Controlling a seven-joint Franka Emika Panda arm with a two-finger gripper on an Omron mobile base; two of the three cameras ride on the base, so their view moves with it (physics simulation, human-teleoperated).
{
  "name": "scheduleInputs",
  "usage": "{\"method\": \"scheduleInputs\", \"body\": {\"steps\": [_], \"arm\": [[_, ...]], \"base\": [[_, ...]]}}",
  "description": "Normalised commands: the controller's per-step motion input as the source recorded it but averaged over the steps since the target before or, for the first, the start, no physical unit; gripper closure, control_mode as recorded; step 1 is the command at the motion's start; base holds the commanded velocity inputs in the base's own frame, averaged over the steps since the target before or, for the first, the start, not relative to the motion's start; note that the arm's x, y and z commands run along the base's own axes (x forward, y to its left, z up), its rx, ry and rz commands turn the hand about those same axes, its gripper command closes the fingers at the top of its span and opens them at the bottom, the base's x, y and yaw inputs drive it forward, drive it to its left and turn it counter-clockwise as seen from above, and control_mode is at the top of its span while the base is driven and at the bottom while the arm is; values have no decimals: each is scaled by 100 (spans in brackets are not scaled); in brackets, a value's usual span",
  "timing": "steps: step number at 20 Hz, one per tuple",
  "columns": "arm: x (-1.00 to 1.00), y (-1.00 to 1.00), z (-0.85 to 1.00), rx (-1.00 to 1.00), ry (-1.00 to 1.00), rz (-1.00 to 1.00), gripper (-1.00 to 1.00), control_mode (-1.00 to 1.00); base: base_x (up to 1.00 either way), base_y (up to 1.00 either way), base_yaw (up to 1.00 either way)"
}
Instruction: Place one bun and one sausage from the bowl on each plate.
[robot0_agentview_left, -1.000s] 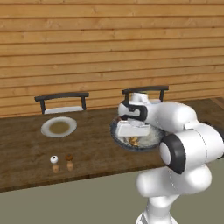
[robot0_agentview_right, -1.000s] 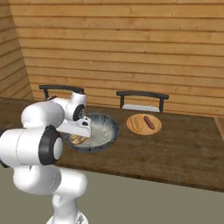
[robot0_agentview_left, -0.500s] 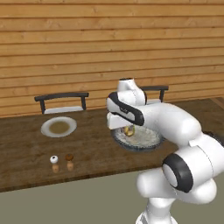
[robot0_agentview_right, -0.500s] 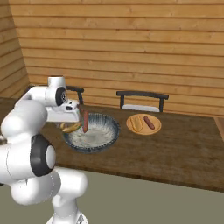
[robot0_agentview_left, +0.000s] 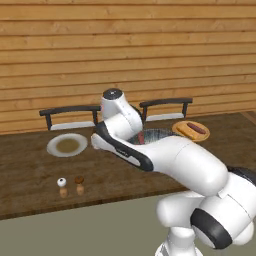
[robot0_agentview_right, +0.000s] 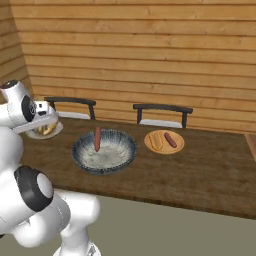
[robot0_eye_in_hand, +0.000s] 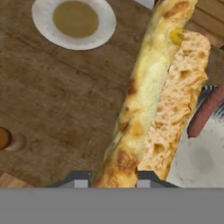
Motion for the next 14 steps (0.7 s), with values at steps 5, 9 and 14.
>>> {"method": "scheduleInputs", "body": {"steps": [5, 9, 14], "arm": [[42, 61, -17, 12, -6, 16, 100, -100], [52, 99, 5, -16, 17, 16, 100, -100], [74, 96, 3, -32, 34, 18, 100, -100]], "base": [[0, 0, 0], [0, 0, 0], [0, 0, 0]]}}
